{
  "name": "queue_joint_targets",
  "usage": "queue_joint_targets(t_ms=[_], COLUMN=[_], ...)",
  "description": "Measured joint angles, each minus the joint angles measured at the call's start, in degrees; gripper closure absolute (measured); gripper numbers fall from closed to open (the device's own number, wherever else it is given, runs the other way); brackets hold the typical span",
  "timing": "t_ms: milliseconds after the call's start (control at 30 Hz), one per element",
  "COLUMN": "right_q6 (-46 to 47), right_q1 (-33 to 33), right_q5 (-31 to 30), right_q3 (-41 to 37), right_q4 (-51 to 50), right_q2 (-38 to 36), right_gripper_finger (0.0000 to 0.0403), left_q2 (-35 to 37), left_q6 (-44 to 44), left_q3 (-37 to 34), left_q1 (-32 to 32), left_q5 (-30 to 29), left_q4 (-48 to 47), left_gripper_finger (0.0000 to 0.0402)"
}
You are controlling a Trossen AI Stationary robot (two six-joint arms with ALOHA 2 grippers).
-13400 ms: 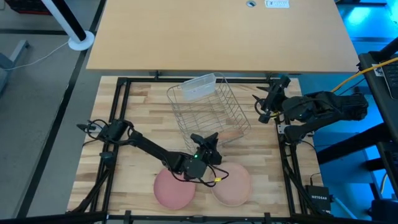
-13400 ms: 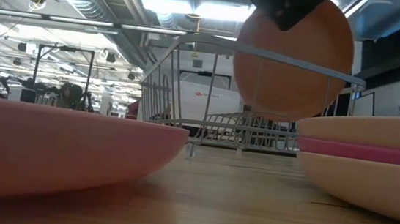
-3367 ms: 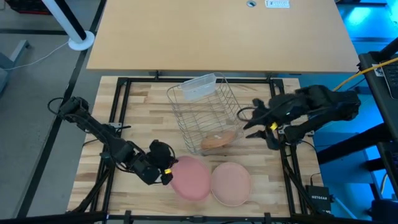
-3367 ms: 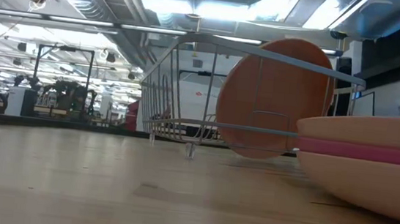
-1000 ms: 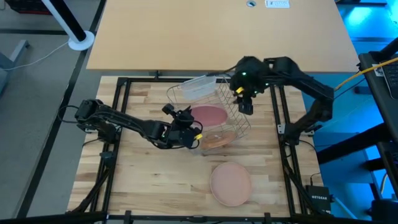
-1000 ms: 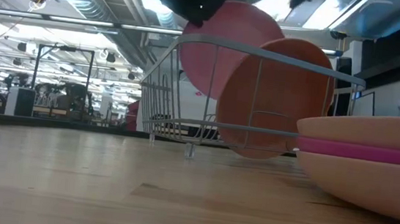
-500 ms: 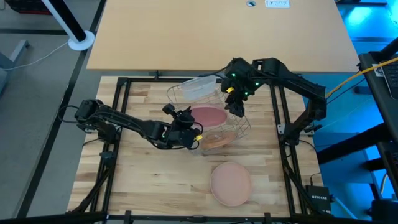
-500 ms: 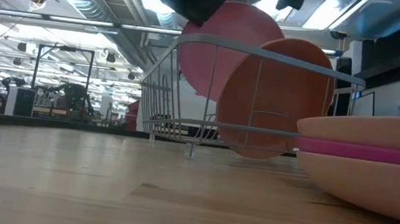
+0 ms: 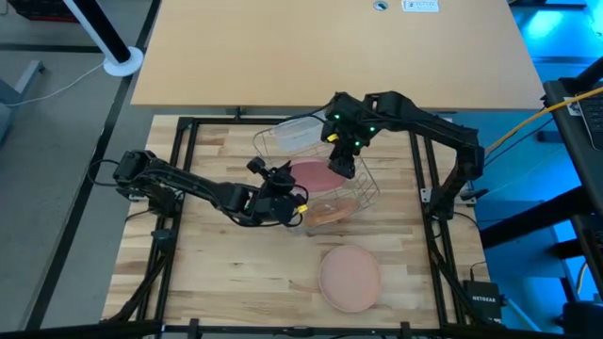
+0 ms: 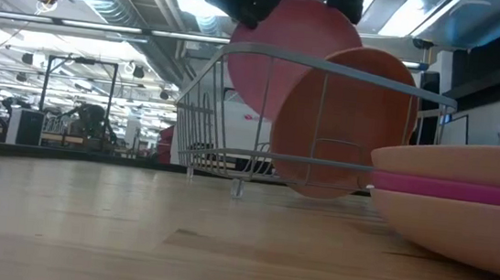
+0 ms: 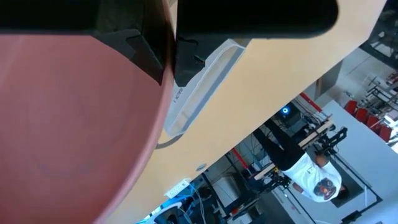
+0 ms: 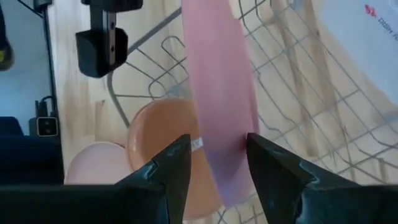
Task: Sort dishes
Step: Put the light pink plate in the dish rack
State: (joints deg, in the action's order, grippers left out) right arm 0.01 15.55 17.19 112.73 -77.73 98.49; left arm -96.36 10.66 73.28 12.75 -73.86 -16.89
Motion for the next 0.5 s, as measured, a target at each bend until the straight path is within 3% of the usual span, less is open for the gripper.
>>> queue_joint_targets(t_ms=[167,400,500], right_q6=[-0.02,-0.28,-0.61], right_q1=[-0.24,-0.24,-0.24], right_q5=[-4.19,-4.53,-4.57], right_q3=[0.0,0.0,0.0], right_q4=[0.87,1.09,0.92], right_q2=[1.19,2.3,2.41], right_gripper_finger=[0.0242,0.0244,0.0264], left_q2=[0.0,0.0,0.02], left_q6=[-0.09,-0.14,-0.15], left_q3=[0.0,0.0,0.0], left_q1=[0.0,0.21,0.6], left_q5=[-0.01,-0.19,-0.16], left_q4=[0.27,1.38,1.39], left_gripper_finger=[0.0401,0.0401,0.0397])
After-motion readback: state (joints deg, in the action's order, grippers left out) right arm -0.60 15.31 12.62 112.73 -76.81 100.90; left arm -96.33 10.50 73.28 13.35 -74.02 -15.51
